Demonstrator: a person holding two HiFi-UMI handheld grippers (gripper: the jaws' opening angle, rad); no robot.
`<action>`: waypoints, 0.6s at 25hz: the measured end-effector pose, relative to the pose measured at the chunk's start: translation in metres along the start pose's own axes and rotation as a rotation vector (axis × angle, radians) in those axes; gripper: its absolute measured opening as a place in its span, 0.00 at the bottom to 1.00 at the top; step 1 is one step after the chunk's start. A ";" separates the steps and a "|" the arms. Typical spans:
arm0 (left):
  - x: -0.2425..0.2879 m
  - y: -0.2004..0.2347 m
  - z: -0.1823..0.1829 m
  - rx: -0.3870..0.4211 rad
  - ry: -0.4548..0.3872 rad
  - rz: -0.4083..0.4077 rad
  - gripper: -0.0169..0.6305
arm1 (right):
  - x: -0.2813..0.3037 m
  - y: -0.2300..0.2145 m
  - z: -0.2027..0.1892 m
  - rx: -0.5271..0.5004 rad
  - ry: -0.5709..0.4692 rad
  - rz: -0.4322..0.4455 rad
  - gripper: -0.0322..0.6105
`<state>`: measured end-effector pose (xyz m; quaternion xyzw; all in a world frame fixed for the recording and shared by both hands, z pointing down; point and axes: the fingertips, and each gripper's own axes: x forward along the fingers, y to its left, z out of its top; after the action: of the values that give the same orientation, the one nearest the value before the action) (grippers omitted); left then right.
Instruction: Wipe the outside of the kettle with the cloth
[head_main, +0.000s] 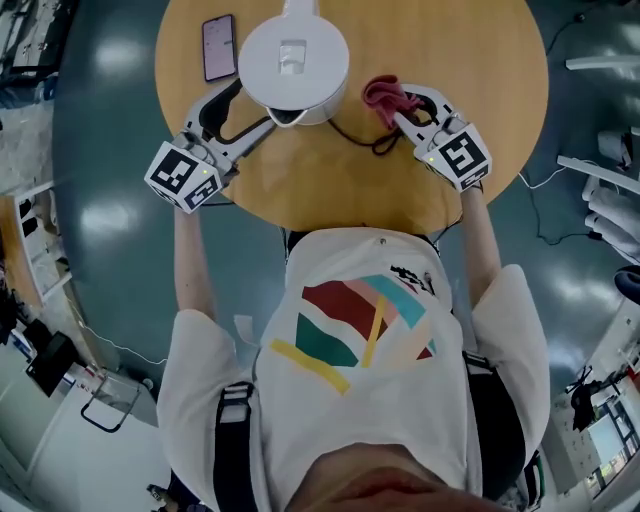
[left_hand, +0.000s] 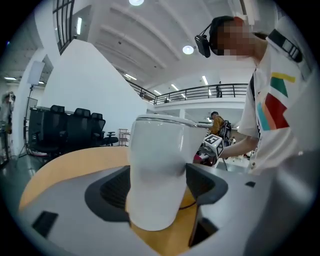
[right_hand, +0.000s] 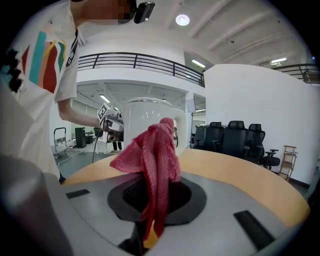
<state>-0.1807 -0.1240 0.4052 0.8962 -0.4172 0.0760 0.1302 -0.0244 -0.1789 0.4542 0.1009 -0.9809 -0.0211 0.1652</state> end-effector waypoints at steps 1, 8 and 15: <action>0.003 -0.003 -0.001 0.019 0.011 -0.017 0.60 | 0.000 0.003 0.000 0.001 0.001 0.006 0.11; 0.012 -0.006 -0.001 0.093 0.013 -0.032 0.63 | -0.001 0.017 -0.002 0.007 0.018 0.010 0.11; 0.017 -0.021 -0.006 0.061 -0.057 0.145 0.63 | -0.004 0.021 -0.001 0.031 0.001 -0.014 0.11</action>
<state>-0.1542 -0.1217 0.4117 0.8691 -0.4819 0.0724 0.0850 -0.0244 -0.1580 0.4554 0.1102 -0.9803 -0.0070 0.1639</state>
